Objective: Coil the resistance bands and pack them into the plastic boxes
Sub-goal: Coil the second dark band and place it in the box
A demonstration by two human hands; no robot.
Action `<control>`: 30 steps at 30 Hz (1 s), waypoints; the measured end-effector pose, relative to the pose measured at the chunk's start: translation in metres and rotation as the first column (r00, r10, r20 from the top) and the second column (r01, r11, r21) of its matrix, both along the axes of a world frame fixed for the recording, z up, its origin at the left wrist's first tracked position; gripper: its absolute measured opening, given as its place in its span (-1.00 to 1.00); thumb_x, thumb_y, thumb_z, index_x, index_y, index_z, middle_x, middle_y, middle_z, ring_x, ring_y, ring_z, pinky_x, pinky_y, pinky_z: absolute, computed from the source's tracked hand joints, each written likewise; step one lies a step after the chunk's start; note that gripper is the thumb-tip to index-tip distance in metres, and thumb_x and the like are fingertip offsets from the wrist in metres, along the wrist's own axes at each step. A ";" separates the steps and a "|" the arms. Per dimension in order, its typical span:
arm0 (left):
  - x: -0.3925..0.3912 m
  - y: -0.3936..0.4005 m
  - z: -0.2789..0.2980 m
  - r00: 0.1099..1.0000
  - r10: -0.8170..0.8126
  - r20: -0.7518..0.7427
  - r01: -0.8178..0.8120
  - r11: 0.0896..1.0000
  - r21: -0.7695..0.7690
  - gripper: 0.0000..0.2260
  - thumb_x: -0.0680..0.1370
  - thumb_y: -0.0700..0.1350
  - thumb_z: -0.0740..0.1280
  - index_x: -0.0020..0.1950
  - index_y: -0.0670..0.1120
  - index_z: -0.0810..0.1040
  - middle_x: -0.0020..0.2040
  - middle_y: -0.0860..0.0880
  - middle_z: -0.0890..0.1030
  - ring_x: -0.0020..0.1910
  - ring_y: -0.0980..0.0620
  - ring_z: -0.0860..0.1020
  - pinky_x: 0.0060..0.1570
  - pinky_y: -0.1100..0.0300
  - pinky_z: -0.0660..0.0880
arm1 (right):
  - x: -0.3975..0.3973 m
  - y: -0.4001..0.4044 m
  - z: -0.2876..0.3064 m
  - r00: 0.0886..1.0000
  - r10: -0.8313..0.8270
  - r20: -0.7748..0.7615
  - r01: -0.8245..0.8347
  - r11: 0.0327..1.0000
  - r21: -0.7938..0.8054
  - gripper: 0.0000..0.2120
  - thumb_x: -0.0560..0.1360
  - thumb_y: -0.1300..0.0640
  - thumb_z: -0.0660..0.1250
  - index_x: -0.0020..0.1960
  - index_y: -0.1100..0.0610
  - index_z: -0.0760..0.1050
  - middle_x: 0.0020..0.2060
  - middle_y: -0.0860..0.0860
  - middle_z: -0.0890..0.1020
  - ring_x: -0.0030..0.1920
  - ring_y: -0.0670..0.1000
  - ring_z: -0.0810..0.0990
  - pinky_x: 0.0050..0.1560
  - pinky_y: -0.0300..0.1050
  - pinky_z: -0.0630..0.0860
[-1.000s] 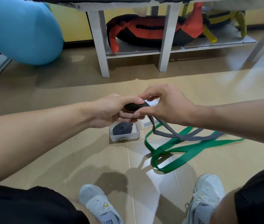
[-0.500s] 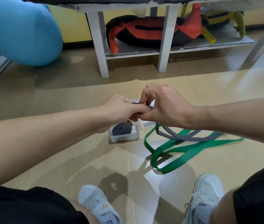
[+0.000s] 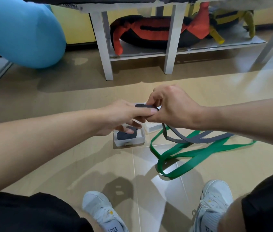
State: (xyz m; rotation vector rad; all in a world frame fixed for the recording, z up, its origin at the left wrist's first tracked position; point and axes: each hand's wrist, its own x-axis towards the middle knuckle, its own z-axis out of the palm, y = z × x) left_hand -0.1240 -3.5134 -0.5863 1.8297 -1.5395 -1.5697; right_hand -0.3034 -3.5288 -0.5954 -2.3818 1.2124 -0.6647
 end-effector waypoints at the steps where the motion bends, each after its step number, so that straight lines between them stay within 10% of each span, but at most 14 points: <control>1: -0.003 0.001 -0.002 0.999 0.011 0.038 -0.010 0.999 -0.035 -0.60 0.45 0.22 0.50 0.11 -0.04 0.71 -0.01 -0.01 0.75 0.01 0.00 0.70 0.03 0.07 0.67 | 0.001 0.002 0.000 1.000 0.012 -0.023 -0.012 1.000 -0.011 -0.85 0.34 -0.02 0.59 -0.18 -0.08 0.64 -0.33 -0.24 0.53 -0.27 -0.16 0.54 -0.34 -0.39 0.36; 6: -0.003 0.002 -0.007 0.998 0.060 -0.021 -0.062 0.991 -0.119 -0.68 0.43 0.10 0.54 0.01 -0.11 0.74 -0.14 -0.05 0.77 -0.10 0.03 0.75 0.03 0.11 0.65 | 0.001 0.004 -0.004 1.000 0.020 -0.019 -0.022 0.994 -0.105 -0.83 0.37 -0.04 0.56 -0.16 0.01 0.63 -0.25 -0.15 0.56 -0.19 -0.08 0.51 -0.23 -0.10 0.49; 17: 0.017 0.000 -0.005 0.879 0.032 -0.476 0.027 0.993 0.118 -0.51 0.50 0.08 0.39 0.35 -0.15 0.53 0.17 -0.20 0.71 0.20 -0.17 0.68 0.37 -0.06 0.48 | -0.006 0.001 0.005 0.992 0.035 0.122 -0.029 0.998 -0.052 -0.70 0.35 -0.20 0.50 -0.03 -0.04 0.74 -0.26 -0.21 0.63 -0.20 -0.11 0.58 -0.25 -0.22 0.51; 24: -0.002 0.003 -0.004 0.998 -0.050 0.038 0.051 0.999 -0.004 -0.60 0.44 0.23 0.48 0.11 -0.01 0.72 0.00 0.03 0.76 0.05 0.01 0.69 0.13 0.02 0.64 | -0.005 0.001 -0.003 0.993 0.073 -0.088 -0.079 0.995 -0.066 -0.75 0.36 -0.10 0.53 -0.07 0.03 0.74 -0.25 -0.11 0.62 -0.17 -0.07 0.51 -0.22 0.02 0.56; 30: -0.007 0.005 -0.011 0.999 0.031 -0.019 -0.033 0.985 -0.168 -0.73 0.42 0.07 0.53 -0.08 -0.12 0.77 -0.21 -0.04 0.76 -0.26 0.18 0.71 -0.19 0.26 0.63 | -0.003 0.005 -0.006 0.994 0.063 -0.092 -0.077 0.986 -0.150 -0.76 0.37 -0.16 0.51 -0.13 -0.01 0.68 -0.25 -0.16 0.59 -0.15 -0.08 0.48 -0.21 0.00 0.52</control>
